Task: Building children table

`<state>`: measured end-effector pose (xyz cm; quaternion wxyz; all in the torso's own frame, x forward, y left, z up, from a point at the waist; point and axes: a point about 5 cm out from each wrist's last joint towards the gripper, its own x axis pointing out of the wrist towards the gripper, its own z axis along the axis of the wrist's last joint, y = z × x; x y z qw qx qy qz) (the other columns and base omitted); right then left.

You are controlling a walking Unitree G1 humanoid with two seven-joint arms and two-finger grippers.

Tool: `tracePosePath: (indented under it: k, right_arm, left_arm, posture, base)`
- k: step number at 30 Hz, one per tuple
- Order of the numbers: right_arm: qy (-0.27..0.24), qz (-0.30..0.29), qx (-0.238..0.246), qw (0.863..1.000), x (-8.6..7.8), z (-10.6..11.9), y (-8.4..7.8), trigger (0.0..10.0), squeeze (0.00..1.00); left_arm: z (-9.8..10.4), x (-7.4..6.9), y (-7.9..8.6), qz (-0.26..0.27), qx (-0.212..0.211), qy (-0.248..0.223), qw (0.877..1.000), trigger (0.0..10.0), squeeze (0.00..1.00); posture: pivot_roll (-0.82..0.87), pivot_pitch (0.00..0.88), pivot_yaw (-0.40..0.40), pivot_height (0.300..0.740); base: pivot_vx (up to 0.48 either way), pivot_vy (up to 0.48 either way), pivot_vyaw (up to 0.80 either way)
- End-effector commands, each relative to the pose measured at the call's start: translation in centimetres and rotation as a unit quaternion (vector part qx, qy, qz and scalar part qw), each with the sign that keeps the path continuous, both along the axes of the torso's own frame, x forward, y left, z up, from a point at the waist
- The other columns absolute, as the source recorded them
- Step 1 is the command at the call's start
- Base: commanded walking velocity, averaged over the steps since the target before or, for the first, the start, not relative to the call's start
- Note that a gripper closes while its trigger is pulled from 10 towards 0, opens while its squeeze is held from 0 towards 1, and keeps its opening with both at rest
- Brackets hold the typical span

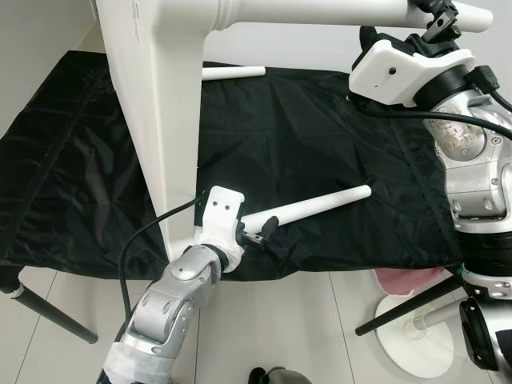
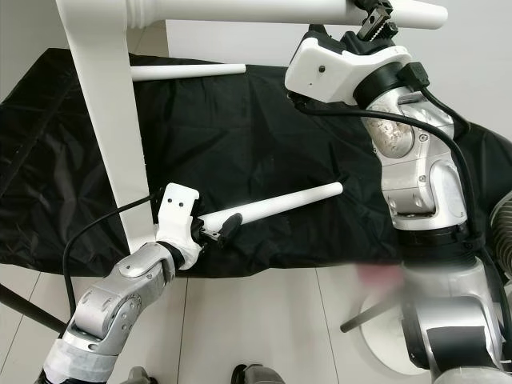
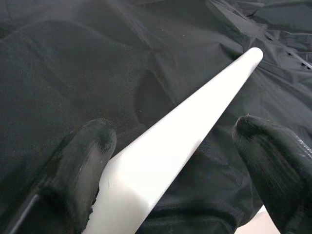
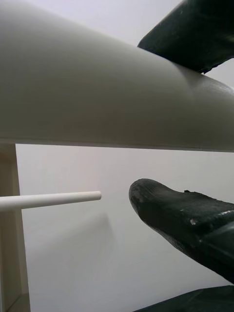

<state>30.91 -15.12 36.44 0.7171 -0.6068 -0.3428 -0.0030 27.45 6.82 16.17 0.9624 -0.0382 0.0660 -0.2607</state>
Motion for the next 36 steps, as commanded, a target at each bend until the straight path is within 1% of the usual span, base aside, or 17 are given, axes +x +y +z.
tracePosePath:
  k: [1,3,4,5,8,9,14,21,24,26,27,28,29,31,32,33,36]
  right_arm:
    - [0.047,-0.011,-0.009,0.999,1.1,-2.3,-0.3,10.0,0.0]
    - [0.04,-0.014,-0.007,0.999,1.0,-2.4,-0.4,10.0,0.03]
    - [0.027,-0.018,0.004,0.999,0.9,-2.3,-0.6,10.0,0.96]
    - [0.016,-0.023,0.011,1.0,0.8,-2.3,-0.8,10.0,1.0]
    - [0.001,-0.028,0.023,0.999,0.7,-2.2,-1.1,10.0,1.0]
    - [-0.027,-0.042,0.057,0.997,0.2,-2.3,-1.6,10.0,0.0]
    - [-0.049,-0.063,0.085,0.993,-0.4,-3.0,-2.1,10.0,0.0]
    - [-0.094,-0.098,0.18,0.974,-1.9,-4.7,-3.1,10.0,0.0]
    - [-0.094,-0.095,0.205,0.97,-2.3,-5.4,-3.0,10.0,0.0]
    - [-0.074,-0.082,0.249,0.962,-2.5,-6.8,-2.9,10.0,0.0]
    - [-0.074,-0.082,0.249,0.962,-2.5,-6.8,-2.9,10.0,0.0]
    - [-0.06,-0.086,0.279,0.954,-2.7,-7.8,-2.9,10.0,0.0]
    - [-0.06,-0.086,0.279,0.954,-2.7,-7.8,-2.9,10.0,0.0]
    - [0.021,-0.047,0.317,0.947,-2.2,-10.2,-2.0,10.0,0.0]
    - [0.077,-0.026,0.353,0.932,-1.7,-11.7,-1.7,10.0,0.0]
    - [0.077,-0.026,0.353,0.932,-1.7,-11.7,-1.7,10.0,0.0]
    - [0.165,0.011,0.427,0.889,-1.0,-13.9,-1.7,10.0,0.0]
  left_arm:
    - [-1.0,-0.2,0.8,0.013,0.016,0.02,1.0,10.0,0.0]
    - [-1.0,-0.2,0.8,0.013,0.017,0.02,1.0,10.0,0.0]
    - [-1.0,-0.2,0.9,0.014,0.018,0.02,1.0,10.0,0.0]
    - [-1.0,-0.3,0.9,0.013,0.018,0.02,1.0,10.0,0.0]
    - [-1.0,-0.3,0.9,0.013,0.019,0.02,1.0,10.0,0.0]
    - [-1.1,-0.4,0.9,0.013,0.019,0.02,1.0,10.0,0.0]
    - [-1.1,-0.4,0.9,0.013,0.02,0.019,1.0,10.0,0.0]
    - [-1.2,-0.5,1.0,0.014,0.024,0.02,0.999,10.0,0.0]
    - [-1.2,-0.5,1.1,0.013,0.026,0.02,0.999,10.0,0.0]
    - [-1.3,-0.6,1.0,0.011,0.029,0.019,0.999,10.0,0.0]
    - [-1.3,-0.6,1.0,0.011,0.029,0.019,0.999,10.0,0.0]
    - [-1.3,-0.6,1.0,0.009,0.032,0.018,0.999,10.0,0.0]
    - [-1.3,-0.6,1.0,0.009,0.032,0.018,0.999,10.0,0.0]
    - [-1.2,-0.7,0.9,0.001,0.033,0.015,0.999,10.0,0.0]
    - [-1.2,-0.8,0.9,-0.001,0.035,0.014,0.999,10.0,0.0]
    - [-1.2,-0.8,0.9,-0.001,0.035,0.014,0.999,10.0,0.0]
    - [-1.1,-0.9,0.8,-0.006,0.039,0.009,0.999,10.0,0.0]
  posture:
    - [0.01,0.161,-0.094,0.74]
    - [0.01,0.161,-0.094,0.74]
    - [0.01,0.162,-0.093,0.74]
    - [0.01,0.163,-0.094,0.74]
    - [0.01,0.163,-0.094,0.74]
    - [0.01,0.165,-0.097,0.74]
    - [0.01,0.166,-0.097,0.74]
    - [0.02,0.17,-0.093,0.74]
    - [0.02,0.17,-0.092,0.74]
    - [0.02,0.17,-0.09,0.74]
    - [0.02,0.17,-0.09,0.74]
    - [0.02,0.169,-0.09,0.74]
    - [0.02,0.169,-0.09,0.74]
    - [0.02,0.169,-0.089,0.74]
    - [0.02,0.17,-0.088,0.74]
    - [0.02,0.17,-0.088,0.74]
    - [0.02,0.172,-0.088,0.74]
  base:
    - [0.0,0.0,0.0]
    - [0.0,0.0,0.0]
    - [0.0,0.0,0.0]
    - [0.0,0.0,0.0]
    - [0.0,0.0,0.0]
    - [0.0,0.0,0.0]
    - [0.0,0.0,0.0]
    - [0.0,0.0,0.0]
    - [0.0,0.0,0.0]
    - [0.0,0.0,0.0]
    - [0.0,0.0,0.0]
    - [0.0,0.0,0.0]
    - [0.0,0.0,0.0]
    - [0.0,0.0,0.0]
    - [0.0,0.0,0.0]
    - [0.0,0.0,0.0]
    - [0.0,0.0,0.0]
